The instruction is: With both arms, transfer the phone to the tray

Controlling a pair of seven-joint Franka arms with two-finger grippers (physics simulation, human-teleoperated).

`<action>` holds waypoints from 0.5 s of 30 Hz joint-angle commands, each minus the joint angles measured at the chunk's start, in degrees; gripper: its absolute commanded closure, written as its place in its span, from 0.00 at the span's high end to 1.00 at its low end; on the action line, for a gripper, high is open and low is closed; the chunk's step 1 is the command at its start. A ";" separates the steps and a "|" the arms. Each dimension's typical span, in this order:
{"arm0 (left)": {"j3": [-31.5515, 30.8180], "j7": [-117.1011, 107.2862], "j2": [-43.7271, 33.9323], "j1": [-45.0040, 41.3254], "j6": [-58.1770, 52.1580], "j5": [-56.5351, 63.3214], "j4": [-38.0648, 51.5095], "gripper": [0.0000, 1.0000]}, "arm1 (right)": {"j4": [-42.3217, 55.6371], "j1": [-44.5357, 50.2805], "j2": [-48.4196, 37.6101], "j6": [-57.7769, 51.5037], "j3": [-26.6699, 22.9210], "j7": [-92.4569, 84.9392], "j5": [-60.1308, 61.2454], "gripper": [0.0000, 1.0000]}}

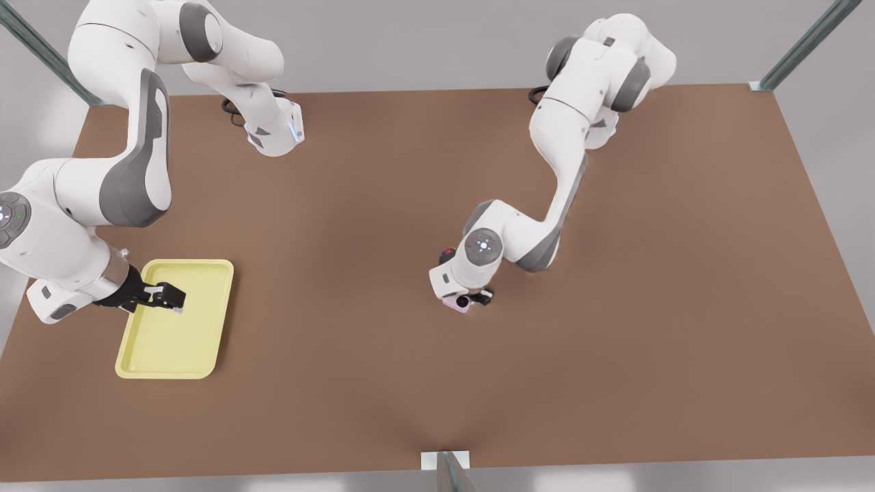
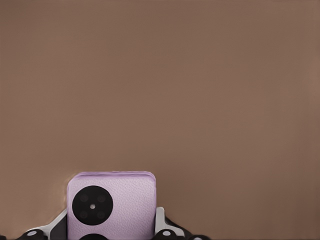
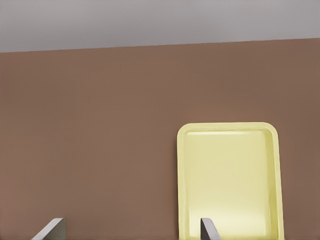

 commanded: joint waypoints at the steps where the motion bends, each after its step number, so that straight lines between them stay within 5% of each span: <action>1: -0.11 -51.98 2.81 -2.65 -5.09 -0.13 4.53 0.79 | 0.03 0.00 -0.08 -0.01 -0.04 -0.04 0.04 1.00; 8: -1.07 -52.86 15.99 -6.52 6.85 -0.13 20.97 0.79 | 0.03 0.00 -0.08 -0.01 -0.04 -0.04 0.04 1.00; 15: -2.48 -40.82 20.65 -9.42 22.86 0.04 21.14 0.80 | 0.03 0.09 -0.69 0.43 -0.04 0.22 -0.40 1.00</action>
